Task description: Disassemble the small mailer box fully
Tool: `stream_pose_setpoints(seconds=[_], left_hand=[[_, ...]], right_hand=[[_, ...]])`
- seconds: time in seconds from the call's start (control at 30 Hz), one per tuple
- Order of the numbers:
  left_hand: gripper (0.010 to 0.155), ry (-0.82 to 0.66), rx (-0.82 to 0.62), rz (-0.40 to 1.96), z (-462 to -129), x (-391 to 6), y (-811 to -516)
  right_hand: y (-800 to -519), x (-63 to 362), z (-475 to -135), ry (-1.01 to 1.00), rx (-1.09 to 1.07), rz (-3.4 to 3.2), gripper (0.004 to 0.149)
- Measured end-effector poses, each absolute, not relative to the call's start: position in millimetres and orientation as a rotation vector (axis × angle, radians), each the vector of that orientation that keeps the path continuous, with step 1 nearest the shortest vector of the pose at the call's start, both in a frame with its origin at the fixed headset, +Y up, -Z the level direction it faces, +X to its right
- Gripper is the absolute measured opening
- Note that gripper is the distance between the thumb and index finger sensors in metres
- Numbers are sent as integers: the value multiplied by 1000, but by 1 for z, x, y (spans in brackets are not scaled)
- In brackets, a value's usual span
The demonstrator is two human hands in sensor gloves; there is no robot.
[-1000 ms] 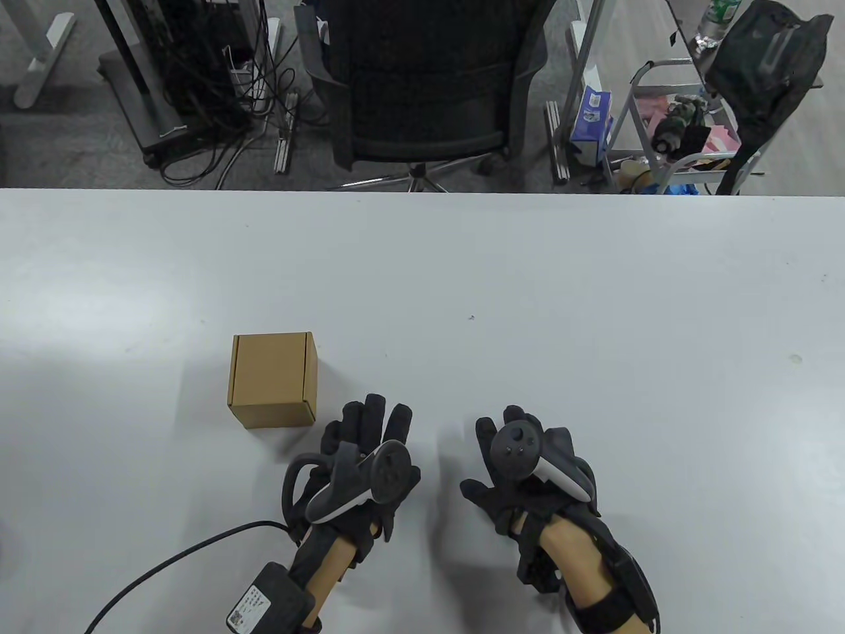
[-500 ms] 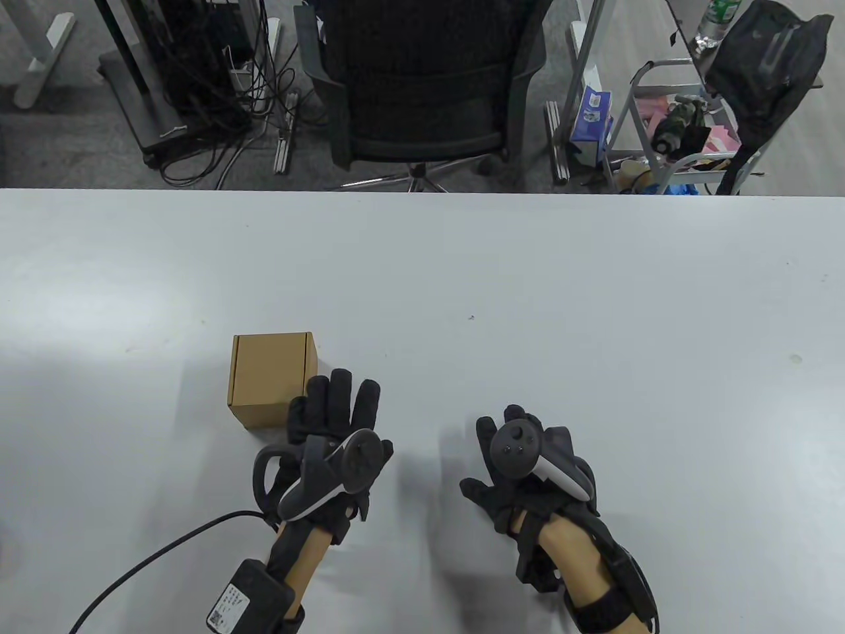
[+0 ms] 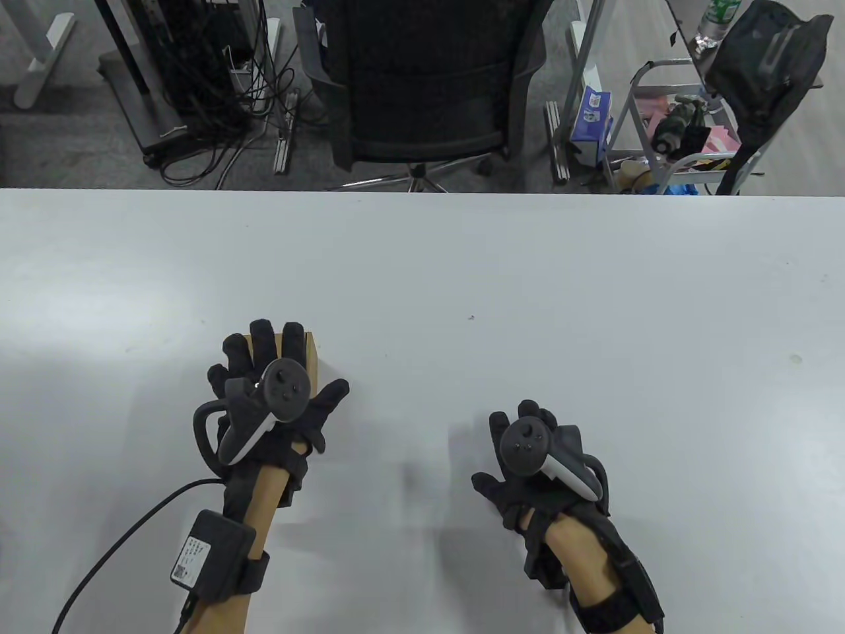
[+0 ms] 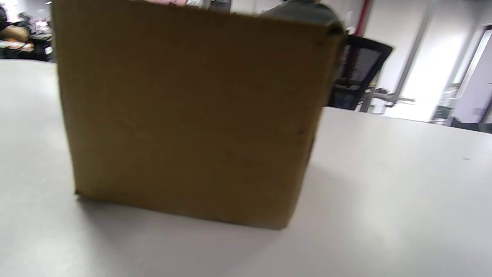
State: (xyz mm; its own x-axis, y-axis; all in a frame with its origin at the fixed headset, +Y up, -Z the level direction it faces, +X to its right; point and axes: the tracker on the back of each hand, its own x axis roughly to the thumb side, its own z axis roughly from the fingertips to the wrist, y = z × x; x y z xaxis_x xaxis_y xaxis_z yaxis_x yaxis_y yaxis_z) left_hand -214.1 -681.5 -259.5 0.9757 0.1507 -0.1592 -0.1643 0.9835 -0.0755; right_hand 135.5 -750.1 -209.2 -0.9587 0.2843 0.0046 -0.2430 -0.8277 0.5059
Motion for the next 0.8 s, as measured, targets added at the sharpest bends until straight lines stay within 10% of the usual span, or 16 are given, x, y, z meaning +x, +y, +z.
stream_pose_setpoints(seconds=[0.53, 0.8], left_hand=[[93, 337, -193, 175, -281, -227, -706], [81, 322, 85, 108, -274, -221, -711]], right_hand=[[-746, 136, -208, 735, 99, 2803, 83], [-745, 136, -208, 725, 89, 2832, 82]])
